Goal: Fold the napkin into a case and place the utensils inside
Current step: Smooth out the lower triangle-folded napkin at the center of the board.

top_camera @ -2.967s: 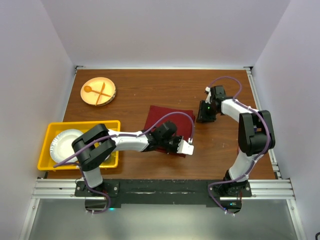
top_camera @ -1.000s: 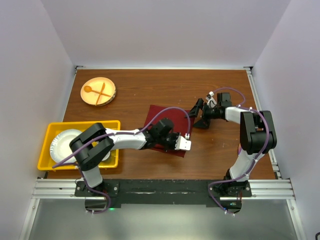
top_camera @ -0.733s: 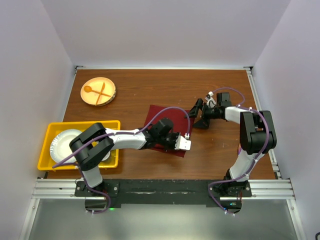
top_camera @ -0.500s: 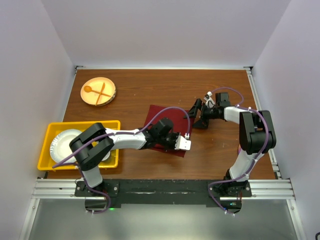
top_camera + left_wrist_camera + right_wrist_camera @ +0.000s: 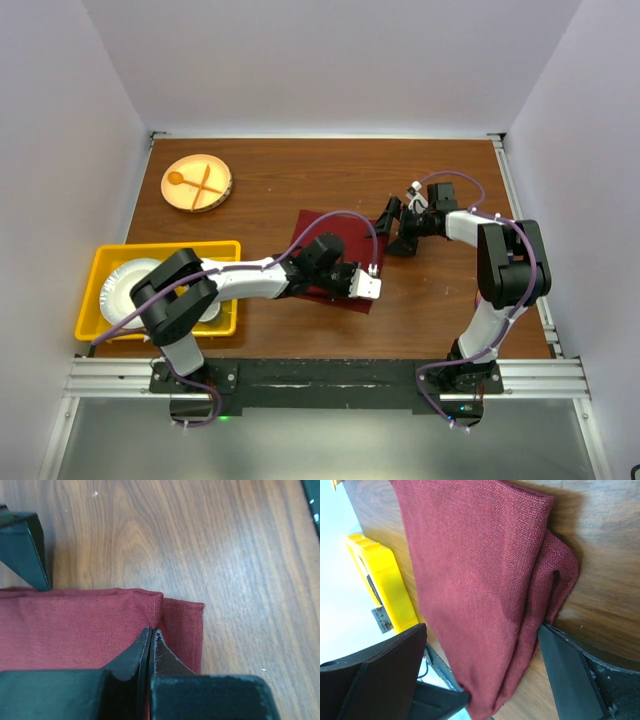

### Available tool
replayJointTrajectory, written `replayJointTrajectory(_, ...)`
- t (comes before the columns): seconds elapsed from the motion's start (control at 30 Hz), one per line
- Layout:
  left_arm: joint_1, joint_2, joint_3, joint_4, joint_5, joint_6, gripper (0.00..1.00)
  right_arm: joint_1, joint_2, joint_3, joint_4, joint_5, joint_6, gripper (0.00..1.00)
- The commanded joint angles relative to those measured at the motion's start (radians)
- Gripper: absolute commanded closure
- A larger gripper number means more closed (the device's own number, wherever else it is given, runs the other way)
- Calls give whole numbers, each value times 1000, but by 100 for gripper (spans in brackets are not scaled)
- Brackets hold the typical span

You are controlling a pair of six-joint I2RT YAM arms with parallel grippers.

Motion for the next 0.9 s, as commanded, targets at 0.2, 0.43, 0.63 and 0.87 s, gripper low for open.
replayJointTrajectory(0.2,6,-59,-27,-17,79,4,100,1,39,29,-11,91,-29,2)
replayJointTrajectory(0.43,5,-56,-39,-25,90,4,100,1,38,29,-15,94,-29,2)
replayJointTrajectory(0.63,6,-38,-45,-14,75,2,100,1,35,26,-22,98,-36,2)
replayJointTrajectory(0.87,6,-12,-42,-2,76,-4,100,1,39,29,-25,107,-36,4)
